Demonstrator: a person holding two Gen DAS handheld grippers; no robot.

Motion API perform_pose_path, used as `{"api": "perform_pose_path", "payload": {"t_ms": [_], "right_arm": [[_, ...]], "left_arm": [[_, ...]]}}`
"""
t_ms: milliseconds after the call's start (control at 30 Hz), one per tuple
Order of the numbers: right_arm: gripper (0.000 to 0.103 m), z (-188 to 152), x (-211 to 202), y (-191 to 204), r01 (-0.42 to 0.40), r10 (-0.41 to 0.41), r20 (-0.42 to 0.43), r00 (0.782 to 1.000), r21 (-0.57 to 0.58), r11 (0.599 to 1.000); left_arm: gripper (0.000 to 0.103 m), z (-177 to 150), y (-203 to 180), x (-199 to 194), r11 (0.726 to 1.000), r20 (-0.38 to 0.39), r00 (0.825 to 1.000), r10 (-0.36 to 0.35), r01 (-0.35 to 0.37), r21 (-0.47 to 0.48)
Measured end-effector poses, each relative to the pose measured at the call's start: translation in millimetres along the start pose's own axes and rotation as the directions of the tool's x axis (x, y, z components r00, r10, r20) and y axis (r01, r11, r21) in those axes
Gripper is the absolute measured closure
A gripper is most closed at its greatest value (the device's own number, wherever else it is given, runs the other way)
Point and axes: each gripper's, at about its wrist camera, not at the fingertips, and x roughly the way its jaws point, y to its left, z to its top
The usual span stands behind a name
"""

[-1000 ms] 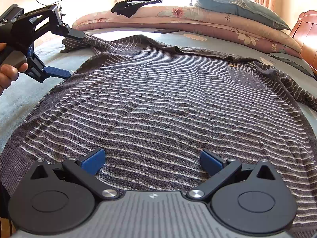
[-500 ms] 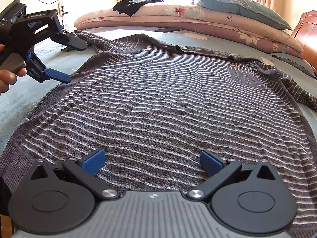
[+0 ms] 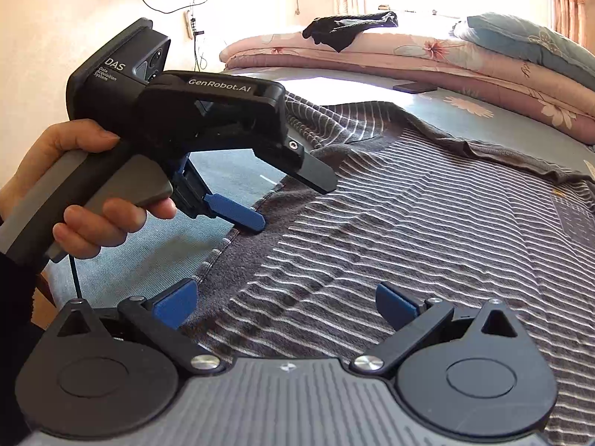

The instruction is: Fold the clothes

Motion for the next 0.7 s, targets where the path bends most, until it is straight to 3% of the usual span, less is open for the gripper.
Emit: {"api": "perform_pose_path", "payload": {"t_ms": [167, 400, 600, 700], "right_arm": [[0.0, -17, 25, 26, 0.058, -0.066, -0.076, 0.995, -0.1, 0.993], [0.0, -45, -9, 46, 0.071, -0.079, -0.06, 0.995, -0.127, 0.989], [0.0, -59, -34, 47, 0.056, -0.069, -0.087, 0.994, -0.144, 0.988], [0.0, -58, -53, 39, 0.102, -0.108, -0.04, 0.993, -0.132, 0.986]], "left_arm": [[0.004, 0, 7, -6, 1.0, 0.014, 1.0, 0.0, 0.0, 0.003], [0.004, 1, 11, -7, 1.0, 0.022, 1.0, -0.02, 0.02, -0.017], [0.004, 2, 0, -9, 1.0, 0.039, 0.999, 0.026, -0.026, -0.001], [0.004, -1, -26, -14, 0.995, 0.07, 0.997, 0.044, -0.05, 0.09]]}}
